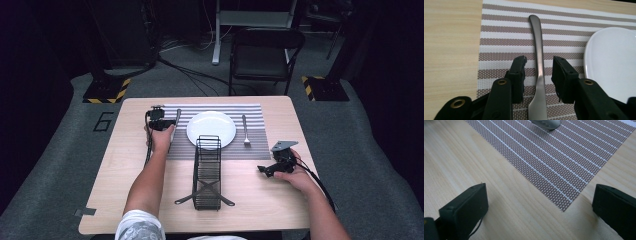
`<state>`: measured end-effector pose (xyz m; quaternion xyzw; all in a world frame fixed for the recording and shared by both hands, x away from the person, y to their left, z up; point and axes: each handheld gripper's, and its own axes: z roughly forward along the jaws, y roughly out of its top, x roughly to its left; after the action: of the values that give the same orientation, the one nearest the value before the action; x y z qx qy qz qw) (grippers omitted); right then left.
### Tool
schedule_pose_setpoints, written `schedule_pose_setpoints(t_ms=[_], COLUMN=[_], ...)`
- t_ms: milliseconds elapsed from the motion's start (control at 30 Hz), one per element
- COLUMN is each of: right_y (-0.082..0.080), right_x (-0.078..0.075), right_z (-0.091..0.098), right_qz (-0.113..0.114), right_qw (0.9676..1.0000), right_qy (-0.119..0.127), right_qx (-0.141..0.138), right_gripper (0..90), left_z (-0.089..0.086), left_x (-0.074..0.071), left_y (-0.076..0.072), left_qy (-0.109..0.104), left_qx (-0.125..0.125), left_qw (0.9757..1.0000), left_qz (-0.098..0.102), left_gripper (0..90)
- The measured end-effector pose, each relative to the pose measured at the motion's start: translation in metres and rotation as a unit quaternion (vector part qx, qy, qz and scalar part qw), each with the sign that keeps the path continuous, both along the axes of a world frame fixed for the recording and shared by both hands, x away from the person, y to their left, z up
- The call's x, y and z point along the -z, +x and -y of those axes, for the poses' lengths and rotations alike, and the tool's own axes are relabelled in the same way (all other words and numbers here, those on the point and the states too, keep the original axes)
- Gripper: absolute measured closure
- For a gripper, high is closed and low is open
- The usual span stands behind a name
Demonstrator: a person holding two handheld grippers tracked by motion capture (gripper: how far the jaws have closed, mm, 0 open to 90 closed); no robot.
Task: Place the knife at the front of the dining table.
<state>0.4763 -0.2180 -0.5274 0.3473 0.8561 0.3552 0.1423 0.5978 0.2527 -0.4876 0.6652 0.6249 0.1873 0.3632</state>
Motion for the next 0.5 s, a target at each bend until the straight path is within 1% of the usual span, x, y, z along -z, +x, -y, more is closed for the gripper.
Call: schedule_pose_setpoints(t_ms=[67, 233, 267, 333, 367, 400, 500], right_y=[0.0, 0.0, 0.0, 0.0, 0.0, 0.0, 0.0], right_x=[0.0, 0.0, 0.0, 0.0, 0.0, 0.0, 0.0], right_z=[0.0, 0.0, 0.0, 0.0, 0.0, 0.0, 0.0], right_qz=[0.0, 0.0, 0.0, 0.0, 0.0, 0.0, 0.0], right_qw=[1.0, 1.0, 1.0, 1.0, 1.0, 1.0, 1.0], right_qy=[0.0, 0.0, 0.0, 0.0, 0.0, 0.0, 0.0], right_qx=[0.0, 0.0, 0.0, 0.0, 0.0, 0.0, 0.0], right_gripper=[0.0, 0.0, 0.0, 0.0, 0.0, 0.0, 0.0], left_z=[0.0, 0.001, 0.001, 0.001, 0.0, 0.001, 0.0], left_x=[-0.006, -0.023, -0.027, -0.035, -0.039, -0.043, -0.055], left_y=[-0.004, -0.015, -0.017, -0.022, -0.025, -0.028, -0.036], left_qy=[0.0, 0.0, 0.003, 0.004, 0.001, 0.002, 0.01], left_qx=[0.004, 0.024, 0.027, 0.036, 0.04, 0.044, 0.057], left_qw=[1.0, 0.9994, 0.9992, 0.9987, 0.9983, 0.9981, 0.9966], left_qz=[0.004, 0.023, 0.027, 0.034, 0.041, 0.043, 0.059], left_gripper=[61.2, 60.7, 60.5, 59.8, 59.6, 59.4, 59.2])
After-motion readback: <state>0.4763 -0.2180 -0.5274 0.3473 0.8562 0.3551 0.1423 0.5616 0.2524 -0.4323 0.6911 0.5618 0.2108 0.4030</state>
